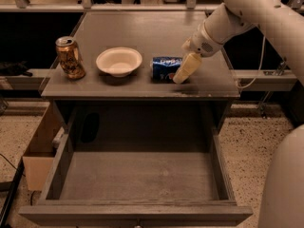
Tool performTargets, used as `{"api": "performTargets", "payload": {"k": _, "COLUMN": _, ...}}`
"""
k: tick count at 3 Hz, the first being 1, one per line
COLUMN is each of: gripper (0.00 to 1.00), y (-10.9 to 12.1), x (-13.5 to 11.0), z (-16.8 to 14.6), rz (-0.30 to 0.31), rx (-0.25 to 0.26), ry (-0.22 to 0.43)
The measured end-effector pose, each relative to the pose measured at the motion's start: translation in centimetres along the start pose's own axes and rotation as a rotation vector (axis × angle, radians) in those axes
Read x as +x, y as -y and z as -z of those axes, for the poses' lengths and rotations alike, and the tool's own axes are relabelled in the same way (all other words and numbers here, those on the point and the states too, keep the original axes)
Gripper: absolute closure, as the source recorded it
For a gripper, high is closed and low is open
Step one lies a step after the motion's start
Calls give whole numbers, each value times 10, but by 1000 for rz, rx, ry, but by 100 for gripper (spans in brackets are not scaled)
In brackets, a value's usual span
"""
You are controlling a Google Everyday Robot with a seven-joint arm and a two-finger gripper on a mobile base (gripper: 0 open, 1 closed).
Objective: Place pepsi can into top drawer
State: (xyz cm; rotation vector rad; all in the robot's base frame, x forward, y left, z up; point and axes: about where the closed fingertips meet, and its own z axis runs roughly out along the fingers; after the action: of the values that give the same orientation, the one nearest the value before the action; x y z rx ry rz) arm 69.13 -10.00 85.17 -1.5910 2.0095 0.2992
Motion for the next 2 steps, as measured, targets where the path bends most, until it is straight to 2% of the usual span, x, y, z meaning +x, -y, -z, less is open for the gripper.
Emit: {"api": "performTargets", "payload": {"k": 2, "gripper": 64, "y": 0, "x": 0, "z": 0, "rz": 0, "rx": 0, "ry": 0}}
